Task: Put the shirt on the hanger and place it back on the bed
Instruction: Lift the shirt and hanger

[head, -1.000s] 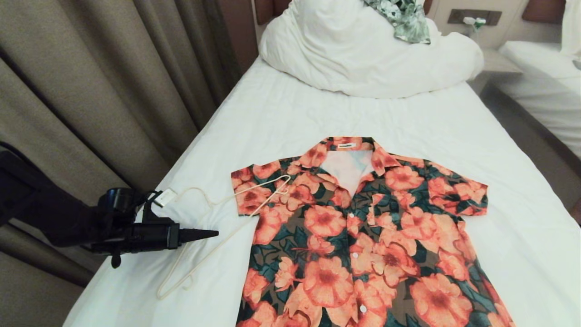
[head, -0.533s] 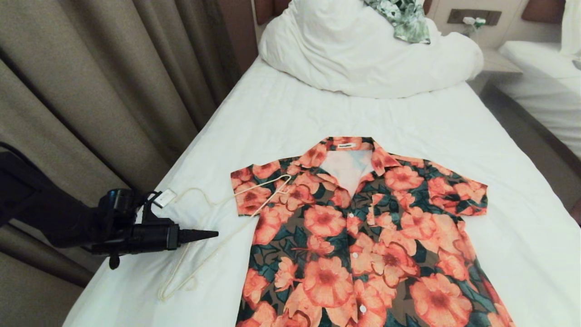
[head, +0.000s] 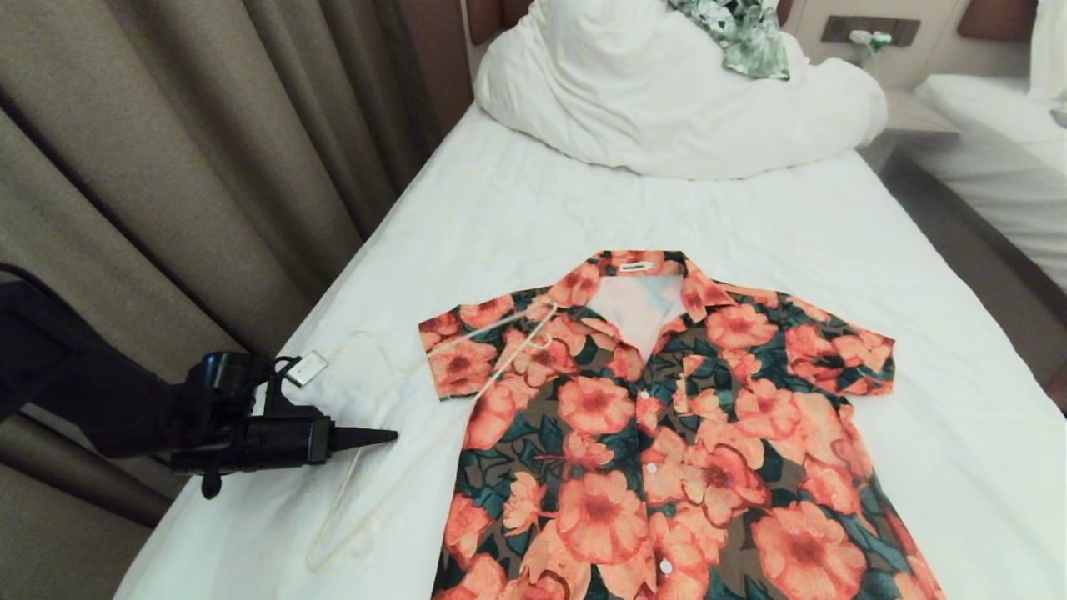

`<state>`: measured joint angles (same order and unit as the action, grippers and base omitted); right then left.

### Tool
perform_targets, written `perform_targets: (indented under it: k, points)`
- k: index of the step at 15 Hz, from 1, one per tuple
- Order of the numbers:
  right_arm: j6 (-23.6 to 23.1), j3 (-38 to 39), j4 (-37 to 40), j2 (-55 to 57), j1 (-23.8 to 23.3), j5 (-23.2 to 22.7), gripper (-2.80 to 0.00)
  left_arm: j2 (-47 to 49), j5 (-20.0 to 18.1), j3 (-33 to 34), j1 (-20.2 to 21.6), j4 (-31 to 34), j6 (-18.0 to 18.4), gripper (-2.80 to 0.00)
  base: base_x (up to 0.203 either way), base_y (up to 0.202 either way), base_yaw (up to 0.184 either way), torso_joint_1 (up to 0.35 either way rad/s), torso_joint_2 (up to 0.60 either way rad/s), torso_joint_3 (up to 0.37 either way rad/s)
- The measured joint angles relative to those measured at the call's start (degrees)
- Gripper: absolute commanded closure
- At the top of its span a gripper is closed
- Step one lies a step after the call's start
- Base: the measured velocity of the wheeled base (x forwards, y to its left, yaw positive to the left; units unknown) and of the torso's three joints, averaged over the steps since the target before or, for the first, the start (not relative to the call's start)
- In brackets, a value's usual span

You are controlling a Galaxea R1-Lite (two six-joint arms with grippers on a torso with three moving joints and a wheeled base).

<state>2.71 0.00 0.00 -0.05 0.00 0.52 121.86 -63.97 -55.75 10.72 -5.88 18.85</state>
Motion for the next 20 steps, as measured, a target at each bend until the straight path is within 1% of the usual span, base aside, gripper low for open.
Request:
perform_targets:
  k: [5, 9, 11, 14, 17, 20]
  points:
    - [0.01, 0.0, 0.0, 0.0, 0.0, 0.0, 0.0, -1.53, 0.08, 1.06, 0.06, 0.32, 0.0, 0.0, 0.0, 0.0, 0.0, 0.0, 0.0, 0.0]
    - [0.0, 0.0, 0.0, 0.0, 0.0, -0.01, 0.0, -6.78, 0.07, 2.97, -0.59, 0.79, -0.62, 0.0, 0.0, 0.0, 0.0, 0.0, 0.0, 0.0]
    - [0.01, 0.0, 0.0, 0.0, 0.0, 0.0, 0.0, -9.5, 0.06, 3.11, -1.43, 2.83, -1.4, 0.0, 0.0, 0.0, 0.0, 0.0, 0.0, 0.0]
    - [0.01, 0.0, 0.0, 0.0, 0.0, 0.0, 0.0, -14.76, 0.06, 2.82, -3.54, 5.25, -1.99, 0.0, 0.0, 0.0, 0.0, 0.0, 0.0, 0.0]
    - [0.01, 0.0, 0.0, 0.0, 0.0, 0.0, 0.0, -21.35, 0.66, 2.04, -6.07, 5.63, -4.06, 0.0, 0.0, 0.0, 0.0, 0.0, 0.0, 0.0]
    - [0.0, 0.0, 0.0, 0.0, 0.0, 0.0, 0.0, -28.51, 3.87, 1.4, -9.95, 5.67, -4.72, 0.0, 0.0, 0.0, 0.0, 0.0, 0.0, 0.0]
